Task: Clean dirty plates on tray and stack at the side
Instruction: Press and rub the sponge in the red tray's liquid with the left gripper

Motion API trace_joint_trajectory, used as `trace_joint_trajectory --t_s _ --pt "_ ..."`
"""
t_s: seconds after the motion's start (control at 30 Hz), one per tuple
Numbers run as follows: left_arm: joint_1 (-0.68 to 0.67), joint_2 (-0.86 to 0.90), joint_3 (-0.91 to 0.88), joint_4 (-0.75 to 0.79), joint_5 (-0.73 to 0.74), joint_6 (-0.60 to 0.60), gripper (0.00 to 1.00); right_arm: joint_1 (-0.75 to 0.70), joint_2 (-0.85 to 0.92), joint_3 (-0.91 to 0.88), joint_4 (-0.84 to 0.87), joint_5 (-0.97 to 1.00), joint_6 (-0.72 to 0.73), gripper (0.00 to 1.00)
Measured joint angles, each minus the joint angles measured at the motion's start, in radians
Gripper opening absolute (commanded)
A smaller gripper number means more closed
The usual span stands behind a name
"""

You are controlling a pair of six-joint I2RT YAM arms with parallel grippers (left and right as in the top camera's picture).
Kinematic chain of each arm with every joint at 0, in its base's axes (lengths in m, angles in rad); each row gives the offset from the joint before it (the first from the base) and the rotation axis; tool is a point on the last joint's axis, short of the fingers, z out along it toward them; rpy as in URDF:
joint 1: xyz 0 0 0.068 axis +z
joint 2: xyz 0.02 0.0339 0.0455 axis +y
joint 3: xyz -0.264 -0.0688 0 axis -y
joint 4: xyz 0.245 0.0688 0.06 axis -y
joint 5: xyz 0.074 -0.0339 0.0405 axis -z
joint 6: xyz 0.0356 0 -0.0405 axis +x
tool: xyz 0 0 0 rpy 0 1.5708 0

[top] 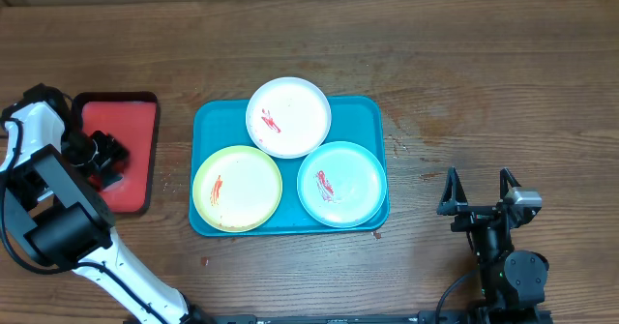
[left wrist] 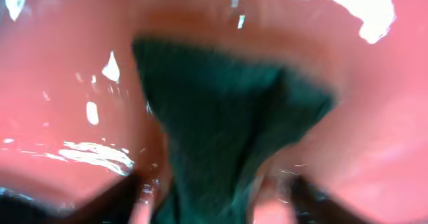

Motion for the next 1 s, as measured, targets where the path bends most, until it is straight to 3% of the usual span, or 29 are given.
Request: trace_joint_trajectory --t_s 0.17,0.2,0.23,0.27,0.3,0.33,0.47,0.5,0.53,0.6,0.63,0.8,0.83,0.9,0.93,1.0 --pt "0.000 0.000 0.000 0.094 0.000 -0.002 1.00 0.000 0.000 0.000 0.000 0.000 0.000 1.00" --pt "0.000 0.000 0.000 0.109 0.000 -0.002 0.90 0.000 0.000 0.000 0.000 0.000 0.000 1.00" --pt "0.000 0.000 0.000 0.119 0.000 -0.002 0.70 0.000 0.000 0.000 0.000 0.000 0.001 1.00" --pt "0.000 0.000 0.000 0.133 0.000 -0.001 0.40 0.000 0.000 0.000 0.000 0.000 0.000 1.00" --pt "0.000 0.000 0.000 0.142 0.000 -0.003 0.17 0.000 0.000 0.000 0.000 0.000 0.000 1.00" --pt "0.000 0.000 0.000 0.147 0.000 -0.002 0.05 0.000 0.000 0.000 0.000 0.000 0.001 1.00" --pt "0.000 0.000 0.000 0.148 0.000 -0.001 0.05 0.000 0.000 0.000 0.000 0.000 0.001 1.00" --pt "0.000 0.000 0.000 0.147 0.000 -0.001 0.09 0.000 0.000 0.000 0.000 0.000 0.000 1.00" --pt "0.000 0.000 0.000 0.143 0.000 -0.002 0.26 0.000 0.000 0.000 -0.001 0.000 0.000 1.00" --pt "0.000 0.000 0.000 0.130 0.000 0.000 0.84 0.000 0.000 0.000 0.000 0.000 0.000 1.00" --pt "0.000 0.000 0.000 0.120 0.000 0.000 1.00 0.000 0.000 0.000 0.000 0.001 0.000 1.00" --pt "0.000 0.000 0.000 0.034 0.000 -0.003 1.00 0.000 0.000 0.000 0.000 0.000 0.000 1.00" --pt "0.000 0.000 0.000 0.013 0.000 -0.002 0.93 0.000 0.000 0.000 0.000 0.000 0.001 1.00" --pt "0.000 0.000 0.000 -0.023 0.001 -0.005 0.70 0.000 0.000 0.000 0.000 0.000 0.000 1.00" --pt "0.000 0.000 0.000 -0.044 0.000 -0.004 0.47 0.000 0.000 0.000 0.000 0.000 0.000 1.00" --pt "0.000 0.000 0.000 -0.075 0.001 -0.002 0.18 0.000 0.000 0.000 0.000 0.000 0.001 1.00"
